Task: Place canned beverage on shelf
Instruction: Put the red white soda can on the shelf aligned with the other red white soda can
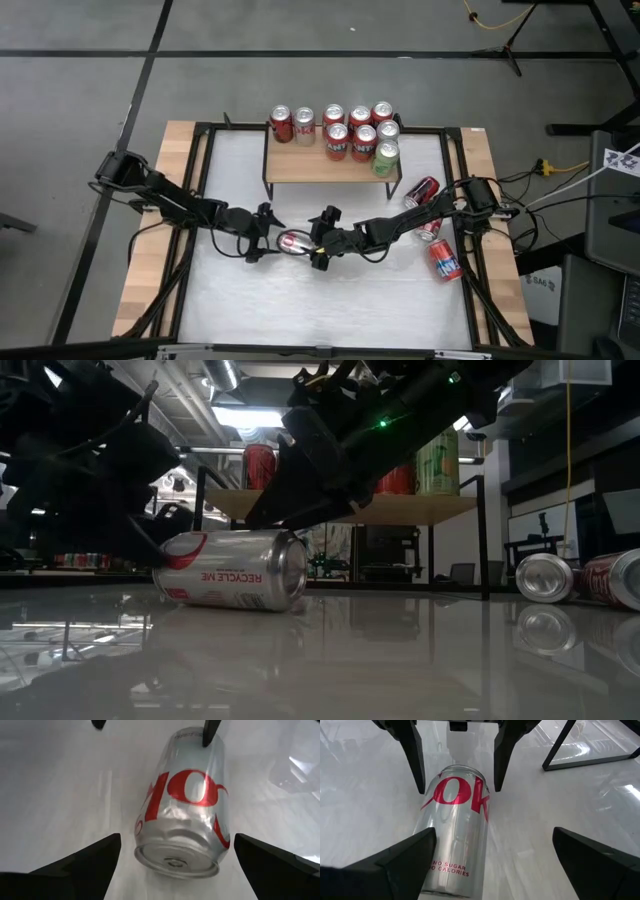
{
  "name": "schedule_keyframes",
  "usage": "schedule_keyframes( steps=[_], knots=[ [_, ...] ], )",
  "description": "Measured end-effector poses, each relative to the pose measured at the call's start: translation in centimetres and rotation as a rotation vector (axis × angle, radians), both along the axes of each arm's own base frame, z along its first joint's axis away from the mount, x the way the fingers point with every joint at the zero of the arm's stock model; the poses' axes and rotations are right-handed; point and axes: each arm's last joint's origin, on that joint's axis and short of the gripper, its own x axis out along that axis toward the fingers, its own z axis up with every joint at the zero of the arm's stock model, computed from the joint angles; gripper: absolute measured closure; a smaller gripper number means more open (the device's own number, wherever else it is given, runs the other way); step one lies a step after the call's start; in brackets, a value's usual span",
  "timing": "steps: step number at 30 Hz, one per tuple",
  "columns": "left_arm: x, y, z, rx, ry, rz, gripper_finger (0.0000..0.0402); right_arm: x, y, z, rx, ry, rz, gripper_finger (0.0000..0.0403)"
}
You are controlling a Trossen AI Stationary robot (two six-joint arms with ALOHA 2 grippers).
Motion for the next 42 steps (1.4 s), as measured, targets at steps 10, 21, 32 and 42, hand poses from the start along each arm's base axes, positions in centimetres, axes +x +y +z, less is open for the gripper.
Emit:
schedule_keyframes(
  steps=[10, 21, 32, 42],
  knots=[
    [0.1, 0.0, 0.1, 0.014, -0.013, -0.01, 0.002, 0.0, 0.0, 0.0, 0.0, -0.001, 0.0, 0.0011],
    [0.3, -0.1, 0.6, -0.02, -0.067, 0.003, 0.002, 0.0, 0.0, 0.0, 0.0, -0.001, 0.0, 0.0011],
    [0.9, -0.2, -1.2, -0.049, -0.044, 0.022, 0.002, 0.0, 0.0, 0.0, 0.001, -0.002, 0.0, 0.0011],
    [1.0, -0.2, -2.7, -0.047, 0.011, 0.029, 0.002, 0.0, 0.0, 0.0, 0.001, -0.003, 0.0, 0.0011]
  ],
)
